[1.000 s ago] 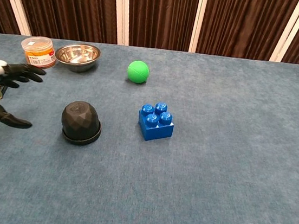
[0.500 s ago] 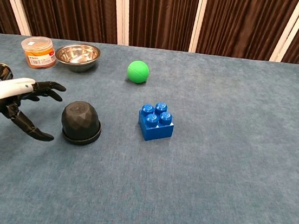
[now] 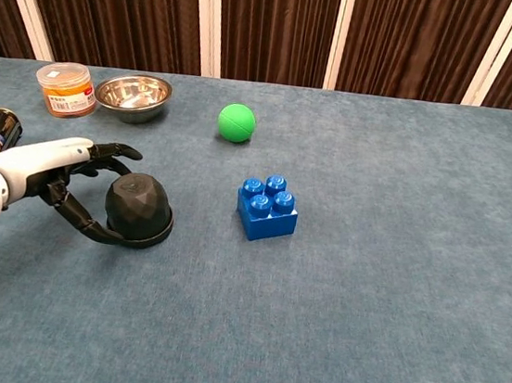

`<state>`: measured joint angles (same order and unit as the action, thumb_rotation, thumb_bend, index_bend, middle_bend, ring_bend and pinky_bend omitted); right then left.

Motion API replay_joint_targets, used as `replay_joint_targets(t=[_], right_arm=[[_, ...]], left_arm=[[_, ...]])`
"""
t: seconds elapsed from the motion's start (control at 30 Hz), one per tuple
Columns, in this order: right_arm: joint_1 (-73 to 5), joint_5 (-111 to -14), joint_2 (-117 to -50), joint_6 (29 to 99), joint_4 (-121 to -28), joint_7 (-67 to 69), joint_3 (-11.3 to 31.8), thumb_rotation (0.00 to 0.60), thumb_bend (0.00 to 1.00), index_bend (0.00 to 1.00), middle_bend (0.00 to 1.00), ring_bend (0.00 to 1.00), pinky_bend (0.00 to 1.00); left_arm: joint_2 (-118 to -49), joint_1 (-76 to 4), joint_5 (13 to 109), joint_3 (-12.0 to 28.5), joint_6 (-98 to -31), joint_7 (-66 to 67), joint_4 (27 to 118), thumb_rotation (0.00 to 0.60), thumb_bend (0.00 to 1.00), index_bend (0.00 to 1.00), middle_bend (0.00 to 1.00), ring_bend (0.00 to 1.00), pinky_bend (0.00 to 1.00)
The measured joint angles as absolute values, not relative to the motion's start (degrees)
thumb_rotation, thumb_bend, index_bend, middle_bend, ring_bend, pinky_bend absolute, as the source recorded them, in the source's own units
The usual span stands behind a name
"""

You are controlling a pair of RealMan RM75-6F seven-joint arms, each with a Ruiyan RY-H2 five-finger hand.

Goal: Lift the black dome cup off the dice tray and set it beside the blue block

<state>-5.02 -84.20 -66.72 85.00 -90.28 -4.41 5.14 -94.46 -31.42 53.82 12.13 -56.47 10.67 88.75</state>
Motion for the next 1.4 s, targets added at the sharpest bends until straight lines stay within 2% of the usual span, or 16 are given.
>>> replay_joint_targets(t=[0.17, 0.63, 1.03, 1.2, 1.4], right_arm=[[-4.7, -84.3, -66.7, 85.4, -90.7, -4.6, 5.0, 0.6, 0.24, 0.0, 0.0, 0.01, 0.0], [-5.4, -83.4, -66.3, 84.3, -90.3, -3.4, 5.6, 0.6, 0.24, 0.0, 0.0, 0.01, 0.0], [-5.6, -83.4, -66.4, 83.8, -90.0, -3.3, 5.4, 0.6, 0.24, 0.0, 0.0, 0.01, 0.0], [-5.6, -83.3, -66.1, 83.7, -90.3, -3.3, 5.4, 0.6, 0.24, 0.0, 0.0, 0.01, 0.0], [-5.7, -83.2, -66.7, 83.7, -90.0, -3.5, 5.5, 0.6, 0.23, 0.0, 0.0, 0.01, 0.0]], left_arm=[[-95.7, -32.2, 52.4, 12.0, -56.8, 12.3, 87.8, 0.6, 0.09, 0.09, 0.18, 0.0, 0.0], [-98.0, -33.9, 53.3, 11.1, -57.0, 14.3, 85.9, 0.6, 0.28, 0.11, 0.23, 0.0, 0.0], [-99.5, -34.1, 53.1, 10.5, -57.7, 15.1, 84.2, 0.6, 0.34, 0.2, 0.27, 0.0, 0.0], [-99.6, -34.0, 53.3, 10.7, -58.2, 15.0, 84.4, 0.6, 0.4, 0.33, 0.32, 0.0, 0.0], [-99.3, -33.7, 53.7, 10.9, -59.3, 15.2, 85.3, 0.6, 0.42, 0.37, 0.34, 0.0, 0.0]])
